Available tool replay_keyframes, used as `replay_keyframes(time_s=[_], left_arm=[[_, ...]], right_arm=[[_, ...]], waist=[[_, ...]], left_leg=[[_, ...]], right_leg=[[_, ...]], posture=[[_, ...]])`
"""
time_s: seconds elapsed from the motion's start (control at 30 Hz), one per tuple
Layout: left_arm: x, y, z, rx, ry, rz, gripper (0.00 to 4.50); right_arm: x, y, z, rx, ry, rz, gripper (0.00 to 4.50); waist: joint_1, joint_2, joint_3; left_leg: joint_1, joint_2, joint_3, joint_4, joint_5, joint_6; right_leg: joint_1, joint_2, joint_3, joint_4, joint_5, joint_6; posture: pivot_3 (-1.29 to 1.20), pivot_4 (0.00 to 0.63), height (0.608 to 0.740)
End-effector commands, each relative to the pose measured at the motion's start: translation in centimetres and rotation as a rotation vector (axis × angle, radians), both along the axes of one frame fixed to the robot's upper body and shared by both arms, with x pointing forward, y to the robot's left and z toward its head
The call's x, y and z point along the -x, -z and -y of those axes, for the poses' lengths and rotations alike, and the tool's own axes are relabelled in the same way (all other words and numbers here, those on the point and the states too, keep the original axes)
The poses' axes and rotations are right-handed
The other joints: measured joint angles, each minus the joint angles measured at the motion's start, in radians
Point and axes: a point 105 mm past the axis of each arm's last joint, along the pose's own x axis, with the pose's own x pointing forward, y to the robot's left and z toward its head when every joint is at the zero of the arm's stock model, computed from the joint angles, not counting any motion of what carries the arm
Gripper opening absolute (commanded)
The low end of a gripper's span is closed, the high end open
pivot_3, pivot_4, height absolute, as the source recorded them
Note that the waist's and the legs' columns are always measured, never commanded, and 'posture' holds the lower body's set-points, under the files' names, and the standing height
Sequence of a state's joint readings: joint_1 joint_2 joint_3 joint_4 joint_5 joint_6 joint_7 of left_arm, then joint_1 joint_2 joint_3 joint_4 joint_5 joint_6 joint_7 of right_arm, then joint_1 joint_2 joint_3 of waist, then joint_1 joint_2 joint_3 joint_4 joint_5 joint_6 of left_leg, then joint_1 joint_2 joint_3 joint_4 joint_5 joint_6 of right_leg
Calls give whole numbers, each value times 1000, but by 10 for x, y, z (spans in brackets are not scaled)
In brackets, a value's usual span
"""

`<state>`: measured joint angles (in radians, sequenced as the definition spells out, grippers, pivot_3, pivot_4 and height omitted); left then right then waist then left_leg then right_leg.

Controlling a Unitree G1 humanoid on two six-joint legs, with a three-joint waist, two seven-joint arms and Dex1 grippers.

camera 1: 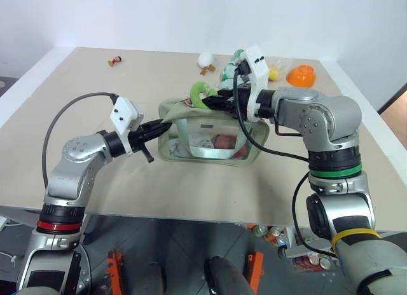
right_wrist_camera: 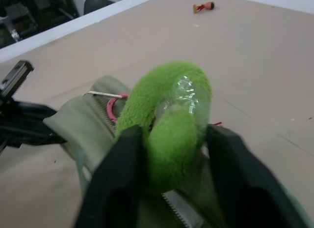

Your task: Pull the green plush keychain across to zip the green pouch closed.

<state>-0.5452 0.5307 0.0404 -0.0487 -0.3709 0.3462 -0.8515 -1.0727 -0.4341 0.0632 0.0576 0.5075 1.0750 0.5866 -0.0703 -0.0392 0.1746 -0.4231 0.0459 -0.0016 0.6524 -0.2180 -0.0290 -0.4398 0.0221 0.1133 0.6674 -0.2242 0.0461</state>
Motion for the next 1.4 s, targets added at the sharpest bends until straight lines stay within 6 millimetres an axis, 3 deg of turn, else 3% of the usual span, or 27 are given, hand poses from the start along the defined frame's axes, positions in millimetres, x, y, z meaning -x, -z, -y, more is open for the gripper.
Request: replay_keyframes(time_s=[0.03, 0.2, 0.3, 0.43, 0.6, 0.7, 0.8, 0.9, 1.13, 1.3, 1.4], left_arm=[[-2, 1, -2, -7, -15, 2, 0], [-3, 2, -3, -3, -23, -6, 0], [-3, 4, -6, -3, -28, -16, 0], [-4, 2, -10, 7, -46, -22, 0], [-8, 0, -16, 9, -77, -23, 0], [-10, 0, -17, 2, -85, -18, 0], [-11, -1, -18, -6, -87, -10, 0], [-13, -4, -16, -10, -86, 7, 0], [-15, -10, -8, -13, -79, 38, 0], [-15, -12, -6, -10, -73, 44, 0], [-15, -12, -6, -11, -74, 46, 0]], right_arm=[[6, -14, -1, -12, -22, 67, 83], [4, -25, 8, 10, 0, 164, 35], [0, -35, 28, 48, 52, 258, 35], [-9, -48, 95, 96, 241, 360, 35], [-7, -29, 167, 251, 447, 388, 35], [-1, -18, 198, 286, 567, 375, 35], [5, -7, 216, 289, 661, 367, 35], [11, 13, 220, 250, 714, 321, 35], [20, 66, 189, 121, 706, 175, 35], [21, 89, 176, 100, 686, 140, 35], [19, 100, 181, 123, 707, 131, 35]], waist=[[0, 0, 0], [0, 0, 0], [1, 0, 0], [6, 0, 0], [16, 0, 0], [9, 1, 0], [10, 3, 0], [13, 3, 1], [11, 4, 0], [12, 4, 0], [12, 4, 0]], left_leg=[[0, 0, 0, 0, 0, 0], [0, 0, 0, 0, 0, 0], [0, 0, 0, 0, 0, 0], [0, -1, -1, 0, 0, 0], [0, -2, -1, 0, 0, 0], [1, -1, 0, -1, 0, 0], [2, 0, 0, -1, 1, 2], [2, 0, 0, -1, 3, 3], [3, 0, 0, 1, 3, 4], [3, 0, 0, 1, 3, 4], [3, 0, 0, 1, 3, 4]], right_leg=[[0, 0, 0, 0, 0, 0], [0, 0, 0, 0, 0, 0], [0, 0, 0, 0, 0, 0], [1, -1, -1, 0, 0, 1], [1, -2, -1, -1, -1, 1], [1, -1, 0, -1, -1, 0], [1, 1, 0, 0, -3, 3], [1, 1, 0, 0, -1, 4], [3, 1, 1, 0, 0, 4], [3, 2, 1, 0, 0, 4], [3, 2, 1, 0, 0, 4]], posture=[[0, 150, 740], [0, 150, 740], [0, 150, 740], [0, 150, 740], [0, 150, 740], [0, 150, 740], [0, 150, 740], [0, 150, 740], [0, 150, 740], [0, 150, 740], [0, 150, 740]])
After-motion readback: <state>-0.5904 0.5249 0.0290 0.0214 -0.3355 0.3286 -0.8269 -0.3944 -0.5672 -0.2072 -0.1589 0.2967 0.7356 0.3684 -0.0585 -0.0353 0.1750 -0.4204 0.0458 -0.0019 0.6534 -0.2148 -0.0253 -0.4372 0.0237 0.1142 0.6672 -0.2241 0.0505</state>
